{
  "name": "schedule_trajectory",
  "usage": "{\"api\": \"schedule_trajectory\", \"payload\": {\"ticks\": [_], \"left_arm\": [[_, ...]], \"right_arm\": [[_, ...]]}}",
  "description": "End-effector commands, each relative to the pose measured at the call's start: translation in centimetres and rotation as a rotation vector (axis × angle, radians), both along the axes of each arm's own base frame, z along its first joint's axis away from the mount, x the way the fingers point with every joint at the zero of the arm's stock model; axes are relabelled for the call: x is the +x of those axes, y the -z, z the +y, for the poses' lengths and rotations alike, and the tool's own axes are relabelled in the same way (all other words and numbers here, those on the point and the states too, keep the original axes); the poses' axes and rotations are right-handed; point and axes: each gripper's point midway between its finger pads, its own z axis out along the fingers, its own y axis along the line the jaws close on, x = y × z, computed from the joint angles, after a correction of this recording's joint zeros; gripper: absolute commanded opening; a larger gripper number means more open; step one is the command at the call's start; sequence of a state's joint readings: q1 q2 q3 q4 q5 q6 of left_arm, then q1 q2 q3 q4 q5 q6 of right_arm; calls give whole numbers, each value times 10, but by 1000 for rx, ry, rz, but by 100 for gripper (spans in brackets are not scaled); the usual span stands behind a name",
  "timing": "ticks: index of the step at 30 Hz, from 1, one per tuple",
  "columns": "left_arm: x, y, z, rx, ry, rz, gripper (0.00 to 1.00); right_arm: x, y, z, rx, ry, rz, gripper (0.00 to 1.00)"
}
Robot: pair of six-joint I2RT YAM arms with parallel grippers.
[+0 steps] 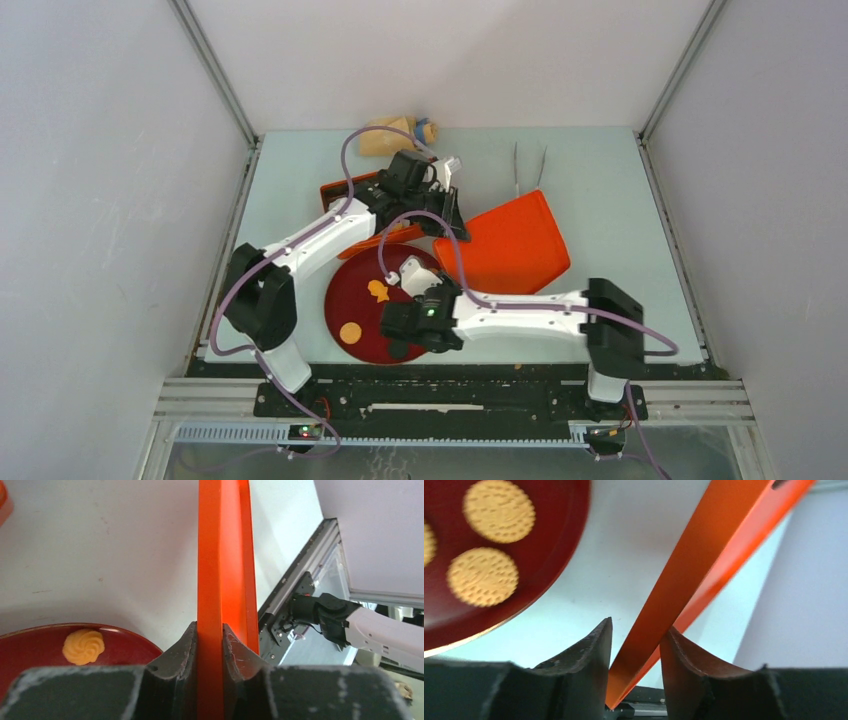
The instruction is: Pack the cookies
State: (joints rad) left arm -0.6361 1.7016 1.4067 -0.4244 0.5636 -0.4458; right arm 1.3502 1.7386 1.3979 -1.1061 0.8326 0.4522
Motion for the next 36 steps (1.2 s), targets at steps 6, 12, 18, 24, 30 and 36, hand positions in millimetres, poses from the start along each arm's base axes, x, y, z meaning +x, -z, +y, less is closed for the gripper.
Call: {"api": "schedule_trajectory", "payload": {"ticks": [6, 12, 18, 24, 30, 36], "left_arm": [[-14, -38, 5, -53, 31, -33, 12], [6, -42, 29, 24, -87, -98, 25], [49, -138, 73, -41, -325, -334, 64], [57, -260, 133, -207, -527, -532, 67], [41, -284, 197, -159, -754, -664, 35], [58, -218, 237, 31, -975, -589, 0]], "right_arm": [[26, -30, -41, -100, 283, -377, 26], [27, -56, -39, 14, 307, -377, 20], [31, -110, -34, 196, 271, -355, 19], [39, -140, -11, 494, 141, -175, 18], [54, -223, -1, 1011, -73, 35, 18], [75, -266, 3, 1352, -271, 266, 18]]}}
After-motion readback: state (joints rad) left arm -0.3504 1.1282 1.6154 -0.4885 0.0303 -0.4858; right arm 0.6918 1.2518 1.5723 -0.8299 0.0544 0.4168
